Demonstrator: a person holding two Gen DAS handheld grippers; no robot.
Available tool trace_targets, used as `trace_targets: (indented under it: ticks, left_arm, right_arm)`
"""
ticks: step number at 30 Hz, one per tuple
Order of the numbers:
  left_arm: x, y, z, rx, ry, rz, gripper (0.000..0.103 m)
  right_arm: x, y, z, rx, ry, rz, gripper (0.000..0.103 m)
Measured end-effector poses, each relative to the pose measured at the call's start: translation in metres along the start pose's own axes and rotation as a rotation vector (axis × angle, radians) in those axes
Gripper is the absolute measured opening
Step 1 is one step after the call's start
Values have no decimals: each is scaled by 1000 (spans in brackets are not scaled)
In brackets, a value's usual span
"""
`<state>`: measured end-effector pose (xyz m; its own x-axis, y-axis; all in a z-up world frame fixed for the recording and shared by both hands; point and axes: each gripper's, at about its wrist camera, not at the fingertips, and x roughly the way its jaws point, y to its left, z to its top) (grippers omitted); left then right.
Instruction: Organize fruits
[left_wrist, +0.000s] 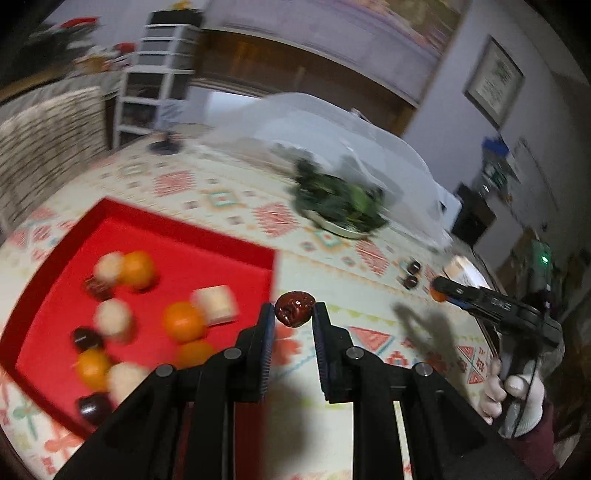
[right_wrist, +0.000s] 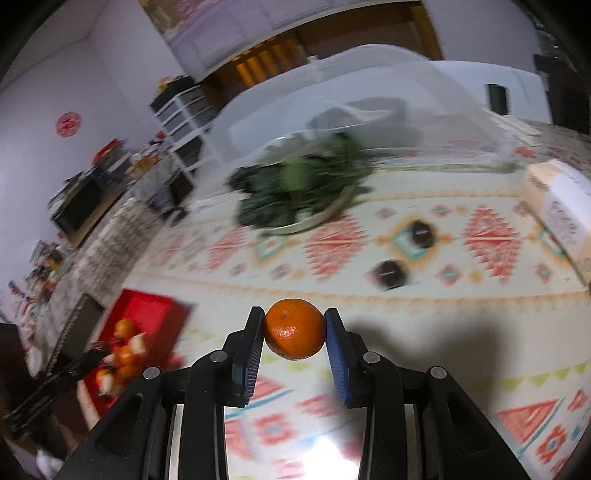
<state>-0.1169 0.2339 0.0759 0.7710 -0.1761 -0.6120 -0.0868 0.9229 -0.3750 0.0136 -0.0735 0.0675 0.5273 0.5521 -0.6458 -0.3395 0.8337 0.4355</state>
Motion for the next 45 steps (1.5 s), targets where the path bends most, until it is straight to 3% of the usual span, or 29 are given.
trace_targets:
  ticks: [6,13,26,28,30,35,38,41,43,45]
  left_arm:
    - [-26,64,-10,-114,-26,55,20]
    - [-49,113,-16,-193,-60,88,20]
    - [-56,148,-21,-244,-69,133,21]
    - [-56,149,-22,-246,-69,139,29]
    - [-58,149,-22,-253,-73,135,49]
    - [-65,143,-21,-239,-87,137,61]
    - [-71,135,-19,-206,-102,156,63]
    - [-75,122,-18,-163,-115,197,67]
    - [-78,107,-19,-110,-137,263,72]
    - [-82,89,-21,-46,-174,355,84]
  right_arm:
    - [17,64,-14,-39,69,112,36]
    - [49,142,-37,-132,148,177,36]
    - [101,219,-73,-231,259,221,37]
    - [108,226,-74,-239,258,216,37]
    - [114,230,-73,-241,257,210,37]
    - [119,232,-66,-215,230,216,56]
    - [110,231,-64,-220,200,203,59]
    - [97,224,-63,-207,168,196,63]
    - [86,219,-64,-205,144,183,65]
    - [71,212,-68,-218,116,162,65]
